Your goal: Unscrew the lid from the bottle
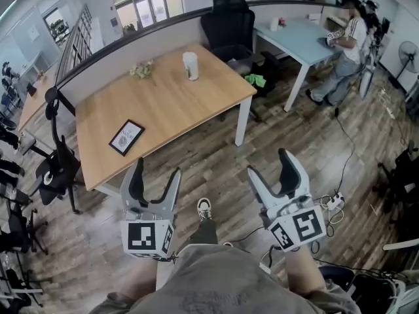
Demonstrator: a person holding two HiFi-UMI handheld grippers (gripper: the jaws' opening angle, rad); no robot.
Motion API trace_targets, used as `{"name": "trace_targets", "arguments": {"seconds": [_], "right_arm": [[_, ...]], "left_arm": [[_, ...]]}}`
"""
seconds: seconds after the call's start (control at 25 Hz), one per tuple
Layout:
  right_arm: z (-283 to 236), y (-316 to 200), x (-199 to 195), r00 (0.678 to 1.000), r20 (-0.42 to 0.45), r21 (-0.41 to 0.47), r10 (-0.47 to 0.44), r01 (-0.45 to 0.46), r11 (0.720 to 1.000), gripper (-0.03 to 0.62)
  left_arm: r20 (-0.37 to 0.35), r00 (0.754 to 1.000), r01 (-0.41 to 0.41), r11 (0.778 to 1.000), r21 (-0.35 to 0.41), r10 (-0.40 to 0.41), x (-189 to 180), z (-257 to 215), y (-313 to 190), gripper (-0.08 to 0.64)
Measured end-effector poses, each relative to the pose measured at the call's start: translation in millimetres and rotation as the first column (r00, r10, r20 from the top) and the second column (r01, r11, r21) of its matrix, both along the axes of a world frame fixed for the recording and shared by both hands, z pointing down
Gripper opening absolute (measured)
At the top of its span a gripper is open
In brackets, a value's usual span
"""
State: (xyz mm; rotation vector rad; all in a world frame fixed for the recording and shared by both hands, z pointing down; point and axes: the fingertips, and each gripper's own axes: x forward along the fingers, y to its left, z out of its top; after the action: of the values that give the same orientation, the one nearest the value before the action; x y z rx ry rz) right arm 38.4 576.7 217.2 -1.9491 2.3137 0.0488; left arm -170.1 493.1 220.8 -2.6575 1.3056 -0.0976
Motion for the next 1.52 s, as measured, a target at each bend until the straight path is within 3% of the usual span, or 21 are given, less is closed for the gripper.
{"name": "trace_targets", "arguments": {"seconds": [0.92, 1.24, 1.52], "right_arm": [[16.6, -293.0, -1.4, 0.998, -0.061, -0.14, -0.023, 0.014, 0.99, 0.334], [28.9, -369.9, -6.5, 0.998, -0.038, -0.179, -0.046, 0.039, 0.983, 0.334], [39.1, -418.2, 13.3, 0.999, -0.027, -0.2, -0.039, 0.033, 0.979, 0.334]], "left_arm": [[0.041, 0.997, -0.057, 0.994, -0.091, 0.061, 14.4, 25.9, -286.9, 0.359], [0.055, 0.996, -0.071, 0.992, -0.108, 0.077, 17.6, 38.7, -359.7, 0.359], [0.06, 0.994, -0.088, 0.989, -0.117, 0.095, 38.7, 44.5, -406.3, 0.36]]}}
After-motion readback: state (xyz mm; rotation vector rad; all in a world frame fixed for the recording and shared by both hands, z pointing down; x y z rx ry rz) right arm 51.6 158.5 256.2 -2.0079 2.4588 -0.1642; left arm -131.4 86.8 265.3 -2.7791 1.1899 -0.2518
